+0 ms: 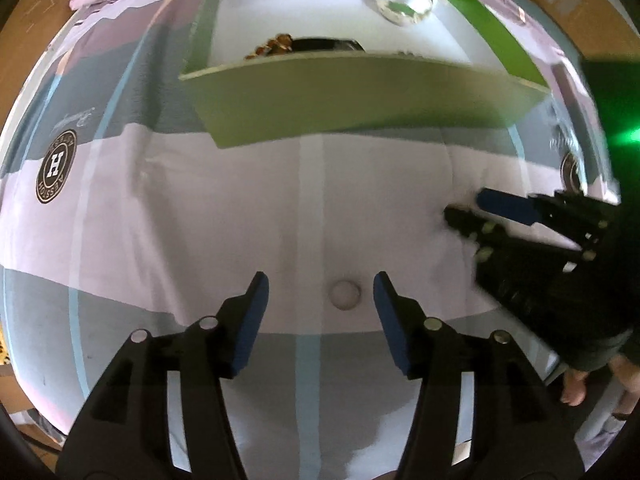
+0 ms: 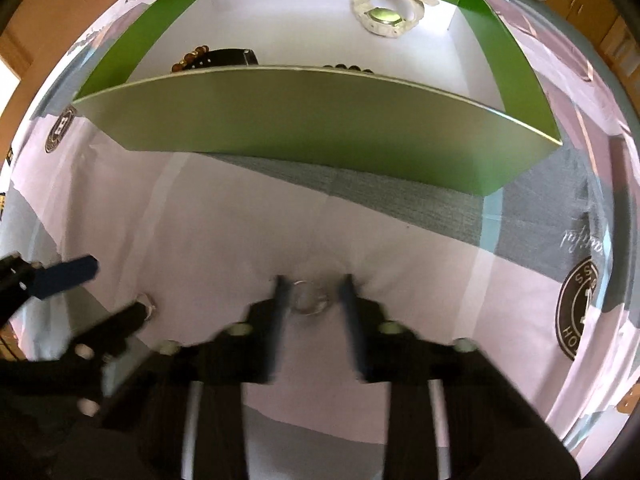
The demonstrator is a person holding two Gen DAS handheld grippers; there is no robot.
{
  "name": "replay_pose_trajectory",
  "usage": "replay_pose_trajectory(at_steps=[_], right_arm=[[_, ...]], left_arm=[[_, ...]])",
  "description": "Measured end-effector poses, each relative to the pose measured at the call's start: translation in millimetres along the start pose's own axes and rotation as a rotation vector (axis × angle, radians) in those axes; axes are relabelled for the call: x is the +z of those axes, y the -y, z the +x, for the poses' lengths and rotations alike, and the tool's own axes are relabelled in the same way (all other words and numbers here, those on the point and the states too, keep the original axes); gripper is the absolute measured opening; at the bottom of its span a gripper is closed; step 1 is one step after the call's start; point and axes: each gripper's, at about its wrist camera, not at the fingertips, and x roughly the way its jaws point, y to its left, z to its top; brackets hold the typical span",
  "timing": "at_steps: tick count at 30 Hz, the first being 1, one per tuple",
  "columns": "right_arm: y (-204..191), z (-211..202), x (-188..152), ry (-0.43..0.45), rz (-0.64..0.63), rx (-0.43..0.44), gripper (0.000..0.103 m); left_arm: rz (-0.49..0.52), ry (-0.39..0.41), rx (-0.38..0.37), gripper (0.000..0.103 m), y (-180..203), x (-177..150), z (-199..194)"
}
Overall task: Organize jewelry
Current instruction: 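Move the right tool to a plain silver ring while the left tool approaches another ring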
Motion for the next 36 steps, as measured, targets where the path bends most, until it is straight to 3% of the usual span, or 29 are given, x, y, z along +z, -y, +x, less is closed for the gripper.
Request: replay_pose_trajectory(at_steps=[6, 12, 16, 18, 33, 35, 36], right_arm=[[4.4, -2.7, -2.5, -0.004, 0.008, 0.009, 0.021], [10.5, -6.7, 1.7, -0.004, 0.02, 0.005, 0.021], [10.5, -7.9, 3.7, -0.001, 0.02, -0.001, 0.021], [6.1, -8.3, 5.8, 0.001, 0.02, -0.009, 0.021], [10.7, -8.8, 4.4, 0.003, 0.036, 0.009, 0.021], [14.8, -11.2, 5.8, 0.004, 0.049, 0.026, 0.026], [18.1, -12.6, 6.7, 0.005, 0.068, 0.037, 0.034]], left_arm=[[0.027, -0.033, 0.006, 0.057, 12.2, -4.9, 11.6], [0.066, -0.02, 0.063, 0.049, 25.3, -7.5, 20.9], [0.081, 0.004, 0.066, 0.023, 31.8, -8.8, 19.6], [0.083, 0.013, 0.075, 0.018, 33.6, -9.5, 19.4], [0.087, 0.026, 0.075, 0.018, 34.4, -12.3, 15.1], [0.083, 0.024, 0.069, 0.018, 33.7, -12.0, 14.5], [0.076, 0.021, 0.06, 0.018, 31.0, -11.9, 13.4]])
